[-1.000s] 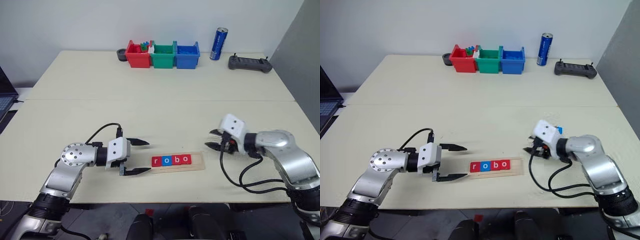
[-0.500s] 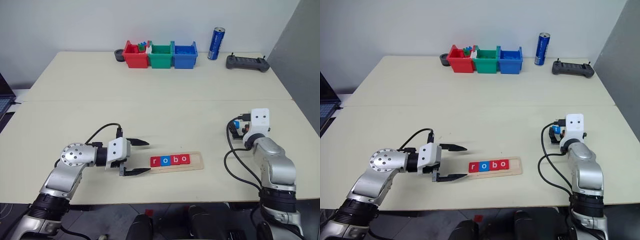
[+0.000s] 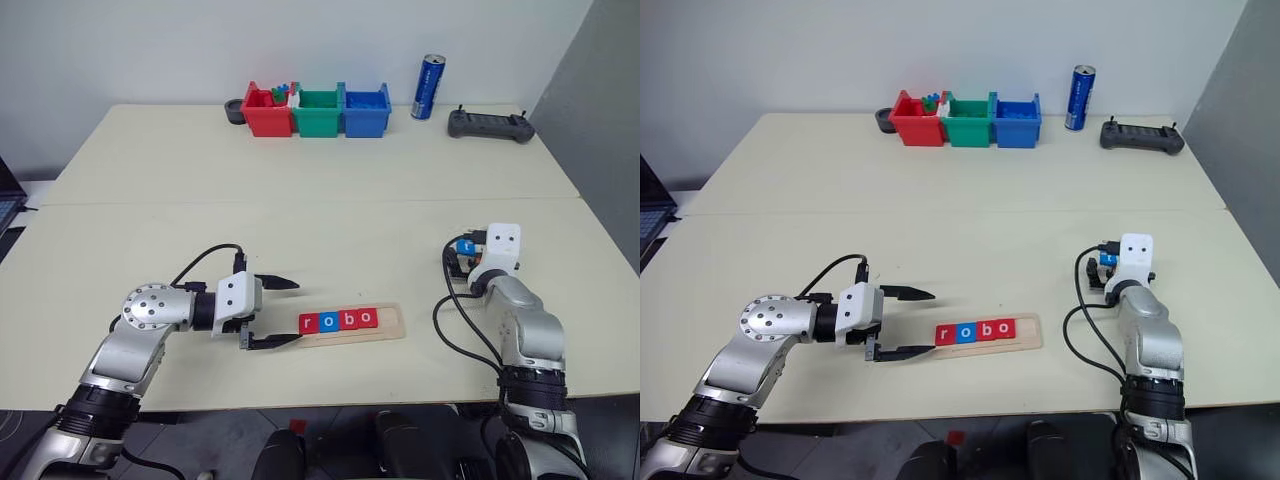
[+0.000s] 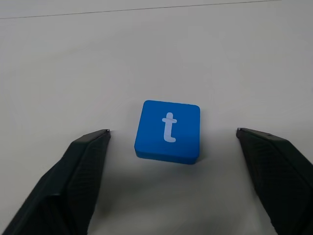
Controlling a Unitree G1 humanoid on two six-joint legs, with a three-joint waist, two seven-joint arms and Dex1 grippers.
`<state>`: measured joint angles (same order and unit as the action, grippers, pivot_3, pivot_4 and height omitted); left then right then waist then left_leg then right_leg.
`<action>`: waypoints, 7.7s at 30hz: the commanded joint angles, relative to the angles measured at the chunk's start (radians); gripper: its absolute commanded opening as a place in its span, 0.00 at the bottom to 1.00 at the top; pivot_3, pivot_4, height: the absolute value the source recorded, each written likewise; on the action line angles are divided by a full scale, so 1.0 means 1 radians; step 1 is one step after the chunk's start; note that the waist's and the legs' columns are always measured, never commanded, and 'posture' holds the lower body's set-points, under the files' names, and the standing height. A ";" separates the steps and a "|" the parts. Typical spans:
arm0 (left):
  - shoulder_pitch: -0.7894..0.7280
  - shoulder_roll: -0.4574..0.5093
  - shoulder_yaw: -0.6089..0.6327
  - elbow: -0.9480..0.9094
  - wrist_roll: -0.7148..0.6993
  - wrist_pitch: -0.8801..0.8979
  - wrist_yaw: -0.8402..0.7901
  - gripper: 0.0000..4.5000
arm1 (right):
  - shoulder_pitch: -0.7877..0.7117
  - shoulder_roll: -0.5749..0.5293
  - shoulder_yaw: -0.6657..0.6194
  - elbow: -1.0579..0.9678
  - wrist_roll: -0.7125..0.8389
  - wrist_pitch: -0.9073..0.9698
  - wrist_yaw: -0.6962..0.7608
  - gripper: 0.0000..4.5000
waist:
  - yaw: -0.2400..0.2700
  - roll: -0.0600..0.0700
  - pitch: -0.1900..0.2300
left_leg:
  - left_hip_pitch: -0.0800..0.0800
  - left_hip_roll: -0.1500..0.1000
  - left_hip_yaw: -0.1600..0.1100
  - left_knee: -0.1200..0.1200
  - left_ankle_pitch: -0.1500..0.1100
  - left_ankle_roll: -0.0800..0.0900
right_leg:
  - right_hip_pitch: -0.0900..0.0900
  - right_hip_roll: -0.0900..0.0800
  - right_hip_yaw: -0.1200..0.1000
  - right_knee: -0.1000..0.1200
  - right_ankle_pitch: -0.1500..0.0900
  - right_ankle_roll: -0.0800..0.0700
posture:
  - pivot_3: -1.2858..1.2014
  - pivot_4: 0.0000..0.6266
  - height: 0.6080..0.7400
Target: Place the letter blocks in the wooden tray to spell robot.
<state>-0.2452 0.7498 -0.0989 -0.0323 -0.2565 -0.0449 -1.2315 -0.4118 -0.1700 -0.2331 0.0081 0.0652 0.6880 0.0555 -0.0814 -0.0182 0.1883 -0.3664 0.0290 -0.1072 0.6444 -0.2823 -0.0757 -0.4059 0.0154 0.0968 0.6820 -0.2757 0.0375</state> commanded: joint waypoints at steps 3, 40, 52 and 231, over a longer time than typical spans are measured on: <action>0.011 0.014 0.031 -0.044 -0.025 0.022 0.008 1.00 | -0.004 -0.004 0.003 0.059 0.001 -0.023 -0.026 0.55 | 0.000 0.000 0.000 | 0.000 0.000 0.000 0.000 0.000 0.000 | 0.000 0.000 0.000 0.000 0.000 0.000 | 0.52 0.24 1.00; -0.010 0.033 0.044 -0.024 -0.067 0.052 -0.053 1.00 | 0.516 0.055 0.175 -0.755 0.161 0.405 -0.029 0.32 | 0.018 -0.001 -0.002 | 0.000 0.001 -0.002 -0.004 -0.001 0.001 | 0.000 0.000 -0.002 -0.001 -0.005 0.002 | 0.52 0.24 1.00; -0.050 0.011 0.022 0.018 -0.048 0.028 -0.075 1.00 | 0.549 0.173 0.125 -0.803 0.164 0.386 -0.075 0.71 | 0.018 -0.002 -0.003 | 0.001 0.001 -0.001 -0.002 -0.001 0.001 | 0.000 0.000 -0.001 -0.001 -0.006 0.004 | 0.52 0.24 1.00; 0.048 0.112 0.116 -0.171 -0.071 0.177 0.023 1.00 | 0.024 -0.716 0.369 -0.578 0.337 0.000 1.086 0.99 | 0.025 -0.001 0.000 | -0.001 0.000 -0.001 0.001 -0.002 0.002 | 0.000 0.000 -0.002 -0.001 -0.003 -0.001 | 0.52 0.24 1.00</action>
<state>-0.2008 0.8445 -0.0113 -0.1657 -0.3070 0.1272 -1.2107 -0.3848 -0.8753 0.1724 -0.5601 0.3787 0.7056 1.1384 -0.0568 -0.0193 0.1880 -0.3670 0.0292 -0.1081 0.6452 -0.2843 -0.0732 -0.4055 0.0149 0.0948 0.6810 -0.2785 0.0368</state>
